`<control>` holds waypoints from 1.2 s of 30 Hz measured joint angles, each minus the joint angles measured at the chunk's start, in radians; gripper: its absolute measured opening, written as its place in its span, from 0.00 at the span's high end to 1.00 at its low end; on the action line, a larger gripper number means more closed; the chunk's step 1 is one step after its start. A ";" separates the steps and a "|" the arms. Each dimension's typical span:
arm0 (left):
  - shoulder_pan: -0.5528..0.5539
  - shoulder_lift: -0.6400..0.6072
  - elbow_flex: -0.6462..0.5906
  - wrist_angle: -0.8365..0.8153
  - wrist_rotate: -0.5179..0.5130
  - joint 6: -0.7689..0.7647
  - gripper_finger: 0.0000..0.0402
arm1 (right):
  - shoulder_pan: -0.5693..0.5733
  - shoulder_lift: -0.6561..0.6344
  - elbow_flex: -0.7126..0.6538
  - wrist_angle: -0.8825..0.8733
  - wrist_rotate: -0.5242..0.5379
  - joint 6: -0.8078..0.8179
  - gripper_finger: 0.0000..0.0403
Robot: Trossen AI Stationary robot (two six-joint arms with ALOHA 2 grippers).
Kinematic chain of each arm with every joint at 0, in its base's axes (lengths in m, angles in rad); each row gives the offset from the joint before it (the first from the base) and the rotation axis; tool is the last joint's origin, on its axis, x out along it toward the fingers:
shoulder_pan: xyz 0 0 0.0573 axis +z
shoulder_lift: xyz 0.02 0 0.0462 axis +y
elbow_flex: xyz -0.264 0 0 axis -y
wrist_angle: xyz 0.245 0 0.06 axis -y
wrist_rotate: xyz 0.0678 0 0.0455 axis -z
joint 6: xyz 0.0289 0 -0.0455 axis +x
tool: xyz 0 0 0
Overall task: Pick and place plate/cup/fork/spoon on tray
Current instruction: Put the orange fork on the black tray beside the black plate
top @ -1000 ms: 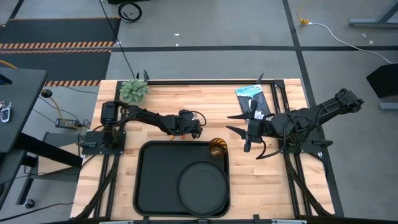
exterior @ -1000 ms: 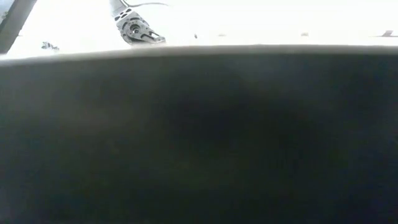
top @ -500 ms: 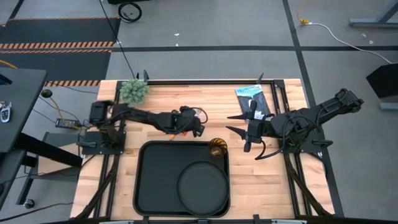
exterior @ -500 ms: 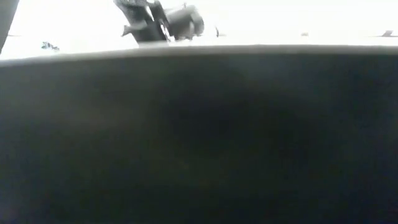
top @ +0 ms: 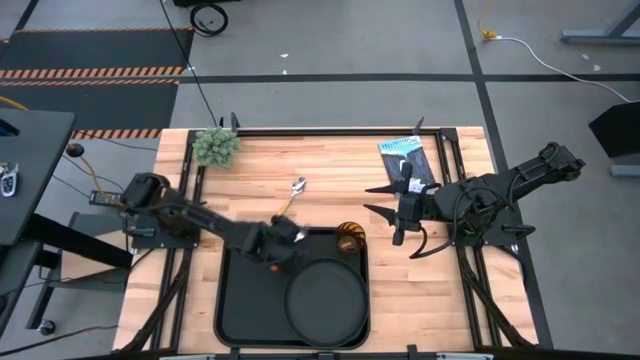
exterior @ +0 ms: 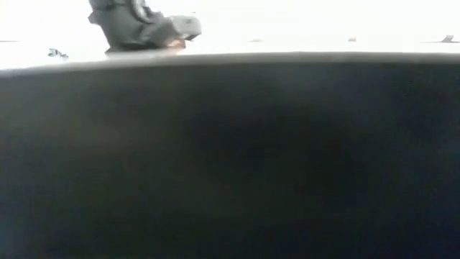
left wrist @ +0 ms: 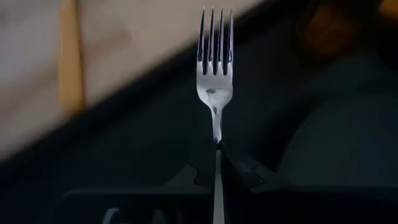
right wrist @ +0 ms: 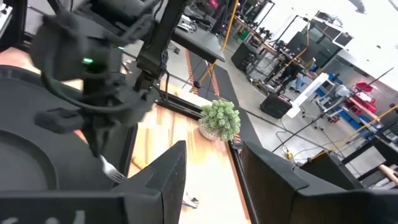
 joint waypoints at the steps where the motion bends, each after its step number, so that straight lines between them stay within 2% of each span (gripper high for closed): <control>1: -0.029 0.000 0.000 -0.014 0.005 -0.054 0.97 | 0.000 0.000 0.000 0.004 0.000 -0.002 0.60; 5: -0.143 0.000 0.000 -0.045 -0.006 -0.264 0.97 | 0.000 0.000 0.000 0.009 -0.027 -0.009 0.60; 11: -0.279 0.010 0.000 -0.040 -0.100 -0.552 0.97 | 0.000 0.000 0.000 0.016 -0.112 -0.018 0.60; 14: -0.330 0.035 0.002 -0.018 -0.124 -0.650 0.97 | 0.000 0.000 0.000 0.016 -0.124 -0.018 0.60; 19: -0.372 0.105 0.104 -0.062 -0.152 -0.722 0.97 | 0.000 0.000 0.000 0.013 -0.133 -0.012 0.60; 24: -0.375 0.222 0.313 -0.298 -0.149 -0.755 0.97 | 0.004 0.000 0.000 0.008 -0.150 -0.003 0.60; 27: -0.375 0.292 0.397 -0.434 -0.131 -0.810 0.97 | 0.010 0.000 0.000 0.008 -0.166 -0.002 0.60; 31: -0.383 0.349 0.414 -0.488 -0.123 -0.899 0.97 | 0.021 0.000 0.000 0.007 -0.166 0.000 0.60; 36: -0.383 0.398 0.414 -0.499 -0.076 -0.928 0.97 | 0.026 0.000 0.000 0.007 -0.166 0.000 0.60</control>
